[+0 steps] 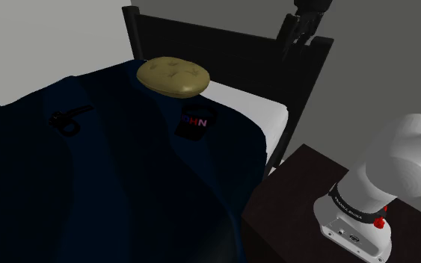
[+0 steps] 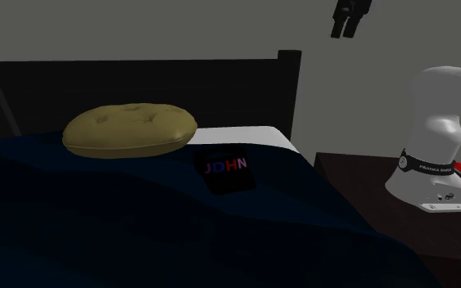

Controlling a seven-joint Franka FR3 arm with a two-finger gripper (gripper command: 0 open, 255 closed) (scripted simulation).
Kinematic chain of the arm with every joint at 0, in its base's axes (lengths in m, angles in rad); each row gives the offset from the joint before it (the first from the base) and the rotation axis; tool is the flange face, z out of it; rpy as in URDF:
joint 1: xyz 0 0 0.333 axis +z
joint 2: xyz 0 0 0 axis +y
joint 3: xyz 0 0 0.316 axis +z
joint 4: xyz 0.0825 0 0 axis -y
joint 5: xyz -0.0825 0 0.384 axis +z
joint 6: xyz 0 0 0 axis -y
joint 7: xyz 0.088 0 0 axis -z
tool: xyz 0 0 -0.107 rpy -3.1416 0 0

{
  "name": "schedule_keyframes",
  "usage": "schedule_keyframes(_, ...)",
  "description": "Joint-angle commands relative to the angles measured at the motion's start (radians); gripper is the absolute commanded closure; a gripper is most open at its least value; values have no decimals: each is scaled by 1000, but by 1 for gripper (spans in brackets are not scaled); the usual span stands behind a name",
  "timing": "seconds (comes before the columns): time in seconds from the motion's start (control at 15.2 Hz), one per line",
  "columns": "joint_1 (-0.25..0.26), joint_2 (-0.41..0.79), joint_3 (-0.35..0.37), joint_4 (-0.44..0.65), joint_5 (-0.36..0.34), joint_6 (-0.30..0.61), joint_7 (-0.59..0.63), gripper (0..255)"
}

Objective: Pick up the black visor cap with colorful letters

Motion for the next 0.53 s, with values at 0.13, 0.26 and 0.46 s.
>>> schedule_keyframes(0.13, 7, 63, -11, -5, 20, 55, -12, 0)
schedule_keyframes(0.26, 15, 129, -22, -5, 41, 108, -27, 0)
schedule_keyframes(0.46, 29, 233, -37, 6, 76, 183, -51, 0)
